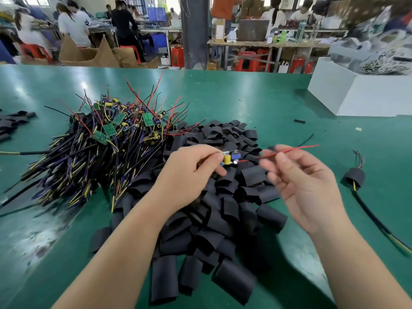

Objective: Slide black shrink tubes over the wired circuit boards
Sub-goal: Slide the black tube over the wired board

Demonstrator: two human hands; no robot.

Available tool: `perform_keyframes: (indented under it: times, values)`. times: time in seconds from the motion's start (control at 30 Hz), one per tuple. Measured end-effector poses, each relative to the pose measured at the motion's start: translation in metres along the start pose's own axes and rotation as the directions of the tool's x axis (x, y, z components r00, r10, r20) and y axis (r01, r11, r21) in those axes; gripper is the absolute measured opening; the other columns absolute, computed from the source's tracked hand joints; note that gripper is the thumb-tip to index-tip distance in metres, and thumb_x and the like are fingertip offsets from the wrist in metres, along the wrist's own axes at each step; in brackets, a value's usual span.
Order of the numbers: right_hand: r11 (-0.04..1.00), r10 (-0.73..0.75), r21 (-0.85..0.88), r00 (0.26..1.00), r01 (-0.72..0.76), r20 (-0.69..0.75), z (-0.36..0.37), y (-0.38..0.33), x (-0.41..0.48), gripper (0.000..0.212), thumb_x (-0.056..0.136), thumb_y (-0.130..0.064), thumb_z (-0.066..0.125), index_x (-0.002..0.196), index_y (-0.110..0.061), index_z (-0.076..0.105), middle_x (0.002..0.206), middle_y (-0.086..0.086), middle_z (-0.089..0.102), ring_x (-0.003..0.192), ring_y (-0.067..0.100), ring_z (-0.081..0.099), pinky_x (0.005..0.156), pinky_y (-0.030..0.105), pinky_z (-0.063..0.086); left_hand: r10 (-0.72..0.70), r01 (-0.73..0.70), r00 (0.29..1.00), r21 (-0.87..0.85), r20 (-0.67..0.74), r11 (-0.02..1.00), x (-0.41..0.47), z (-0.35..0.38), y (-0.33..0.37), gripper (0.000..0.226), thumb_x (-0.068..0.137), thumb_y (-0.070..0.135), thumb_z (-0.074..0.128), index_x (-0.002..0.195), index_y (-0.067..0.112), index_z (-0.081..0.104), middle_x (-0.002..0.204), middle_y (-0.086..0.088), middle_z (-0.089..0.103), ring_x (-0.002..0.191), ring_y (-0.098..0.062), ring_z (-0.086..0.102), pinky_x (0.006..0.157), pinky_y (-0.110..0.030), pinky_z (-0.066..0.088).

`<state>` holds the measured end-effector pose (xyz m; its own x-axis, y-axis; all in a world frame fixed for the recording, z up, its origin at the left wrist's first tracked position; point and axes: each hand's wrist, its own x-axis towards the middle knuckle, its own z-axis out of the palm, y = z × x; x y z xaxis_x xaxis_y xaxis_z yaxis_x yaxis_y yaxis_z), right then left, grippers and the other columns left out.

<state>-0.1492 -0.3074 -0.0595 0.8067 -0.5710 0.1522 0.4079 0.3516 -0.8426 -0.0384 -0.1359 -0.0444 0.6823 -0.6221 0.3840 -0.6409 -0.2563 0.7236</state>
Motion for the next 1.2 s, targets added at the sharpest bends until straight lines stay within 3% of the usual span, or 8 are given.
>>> perform_keyframes:
  times: [0.13, 0.23, 0.33, 0.5, 0.67, 0.77, 0.87, 1.2]
  values:
    - [0.932, -0.102, -0.36, 0.985, 0.046, -0.137, -0.026, -0.011, 0.01, 0.02, 0.084, 0.007, 0.063, 0.084, -0.012, 0.067, 0.068, -0.003, 0.071, 0.063, 0.009, 0.067, 0.065, 0.02, 0.053, -0.064, 0.06, 0.996, -0.068, -0.059, 0.996, 0.0, -0.015, -0.011, 0.024, 0.099, 0.023, 0.048, 0.091, 0.023, 0.071, 0.071, 0.025, 0.067, 0.047, -0.011, 0.039, 0.047, -0.022, 0.035]
    - [0.486, -0.052, -0.872, 0.998, 0.06, 0.04, -0.03, -0.004, 0.011, 0.023, 0.081, -0.002, 0.071, 0.078, -0.025, 0.072, 0.071, -0.011, 0.072, 0.066, 0.005, 0.063, 0.067, 0.013, 0.048, -0.088, 0.075, 0.992, -0.128, -0.096, 0.989, 0.0, -0.021, -0.014, 0.024, 0.099, 0.02, 0.049, 0.093, 0.022, 0.073, 0.061, 0.021, 0.066, 0.045, 0.002, 0.041, 0.047, -0.008, 0.032]
    - [0.234, -0.007, -0.964, 0.991, 0.128, 0.13, -0.011, 0.007, 0.014, 0.011, 0.084, -0.02, 0.067, 0.076, -0.027, 0.07, 0.072, -0.017, 0.068, 0.073, -0.001, 0.061, 0.062, 0.003, 0.04, -0.102, 0.082, 0.989, -0.176, -0.105, 0.981, 0.0, -0.024, -0.013, 0.024, 0.1, 0.016, 0.048, 0.098, 0.014, 0.072, 0.043, 0.026, 0.051, 0.036, 0.007, 0.04, 0.04, -0.001, 0.026]
    - [0.087, -0.004, -0.996, 1.0, 0.003, 0.003, 0.033, 0.036, 0.038, 0.039, 0.08, -0.042, 0.069, 0.084, -0.003, 0.067, 0.072, 0.01, 0.064, 0.078, 0.029, 0.061, 0.067, 0.032, 0.049, -0.108, 0.07, 0.984, -0.248, -0.143, 0.966, 0.0, -0.022, -0.014, 0.024, 0.1, 0.017, 0.048, 0.103, 0.009, 0.07, 0.039, 0.026, 0.046, 0.035, 0.006, 0.038, 0.04, -0.001, 0.025]
    - [0.277, 0.197, -0.938, 0.968, -0.208, -0.157, 0.049, 0.056, 0.051, 0.052, 0.073, -0.02, 0.08, 0.119, -0.014, 0.057, 0.1, 0.004, 0.06, 0.089, 0.022, 0.058, 0.074, 0.027, 0.046, -0.083, 0.021, 0.976, -0.289, -0.202, 0.957, -0.005, -0.02, -0.015, 0.021, 0.097, 0.012, 0.051, 0.108, 0.01, 0.07, 0.055, 0.02, 0.063, 0.044, 0.014, 0.048, 0.046, 0.002, 0.031]
    - [0.613, 0.15, -0.767, 0.981, -0.188, -0.12, 0.041, 0.047, 0.047, 0.018, 0.071, -0.005, 0.075, 0.075, -0.019, 0.065, 0.062, -0.003, 0.056, 0.052, 0.014, 0.048, 0.047, 0.023, 0.038, -0.068, 0.0, 0.974, -0.299, -0.218, 0.954, -0.01, -0.021, -0.018, 0.02, 0.096, 0.014, 0.053, 0.105, 0.018, 0.071, 0.078, 0.007, 0.074, 0.047, 0.013, 0.05, 0.049, 0.002, 0.033]
    - [0.844, 0.117, -0.509, 0.984, -0.171, -0.138, 0.021, 0.028, 0.039, 0.05, 0.076, 0.007, 0.061, 0.047, -0.021, 0.031, 0.061, 0.011, 0.042, 0.049, 0.012, 0.025, 0.044, 0.025, 0.012, -0.054, -0.01, 0.981, -0.32, -0.189, 0.947, -0.013, -0.021, -0.02, 0.021, 0.096, 0.015, 0.053, 0.105, 0.018, 0.071, 0.075, 0.009, 0.073, 0.048, 0.012, 0.051, 0.05, 0.003, 0.033]
    - [0.996, 0.089, -0.011, 0.991, -0.09, -0.104, -0.032, -0.014, 0.015, 0.018, 0.071, -0.025, 0.065, 0.055, -0.022, 0.057, 0.081, -0.003, 0.069, 0.067, 0.015, 0.057, 0.057, 0.02, 0.045, -0.049, -0.005, 0.992, -0.43, -0.115, 0.903, -0.016, -0.022, -0.022, 0.021, 0.092, 0.028, 0.055, 0.103, 0.021, 0.071, 0.067, 0.011, 0.069, 0.046, 0.009, 0.048, 0.05, 0.001, 0.033]
